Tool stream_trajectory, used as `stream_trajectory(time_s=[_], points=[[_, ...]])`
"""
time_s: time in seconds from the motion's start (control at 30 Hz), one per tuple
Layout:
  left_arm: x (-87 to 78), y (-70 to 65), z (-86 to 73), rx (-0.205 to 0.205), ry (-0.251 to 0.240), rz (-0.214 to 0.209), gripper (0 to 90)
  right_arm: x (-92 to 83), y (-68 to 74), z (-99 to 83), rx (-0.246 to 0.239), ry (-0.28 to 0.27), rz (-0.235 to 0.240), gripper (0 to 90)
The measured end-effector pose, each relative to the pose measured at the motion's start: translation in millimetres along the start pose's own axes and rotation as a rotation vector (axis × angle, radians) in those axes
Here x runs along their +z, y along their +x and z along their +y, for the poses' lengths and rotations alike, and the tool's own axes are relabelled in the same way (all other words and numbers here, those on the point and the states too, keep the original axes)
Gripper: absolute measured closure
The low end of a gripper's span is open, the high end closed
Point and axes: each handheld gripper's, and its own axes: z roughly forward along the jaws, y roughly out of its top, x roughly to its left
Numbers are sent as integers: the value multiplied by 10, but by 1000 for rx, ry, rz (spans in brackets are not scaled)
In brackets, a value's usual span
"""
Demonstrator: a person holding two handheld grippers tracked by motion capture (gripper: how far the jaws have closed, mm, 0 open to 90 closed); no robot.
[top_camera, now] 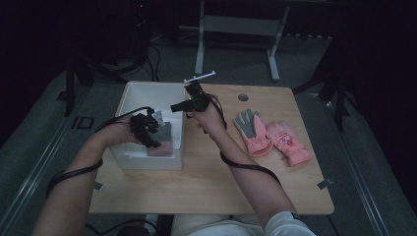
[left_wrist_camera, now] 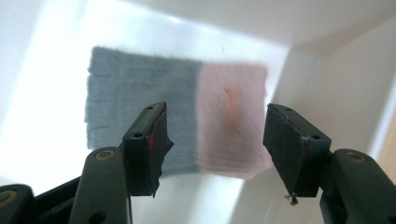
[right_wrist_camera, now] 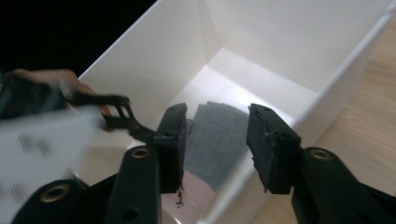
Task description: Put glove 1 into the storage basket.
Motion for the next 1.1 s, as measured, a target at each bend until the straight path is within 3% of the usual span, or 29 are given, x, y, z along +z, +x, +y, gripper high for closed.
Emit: stream_trajectory(time_s=[0.17,0.27,0.37,0.47,0.57,0.63,0.73,0.9,1.1], points=[[-196,-55,-16,-62,-94,7,407,-245,54,-171,-43,-52,42,431],[-307,-103,25,-75,-151,1,418,-391,44,-251,-65,-81,44,369],[-391,-145,105,-85,-197,-6,443,-514,2,-313,-88,-94,72,274],[-455,-183,221,-92,-243,-16,444,-607,-47,-372,-95,-89,103,245],[-490,-216,365,-117,-288,9,445,-666,-109,-433,-117,-90,114,222],[-495,-265,476,-131,-296,45,445,-728,-155,-469,-133,-132,110,220],[-487,-334,626,-141,-304,60,445,-826,-238,-511,-133,-145,106,200],[-470,-471,864,-187,-331,71,464,-1015,-398,-604,-159,-198,37,161],[-372,-705,1097,-231,-375,82,484,-1278,-652,-738,-118,-221,-16,144]])
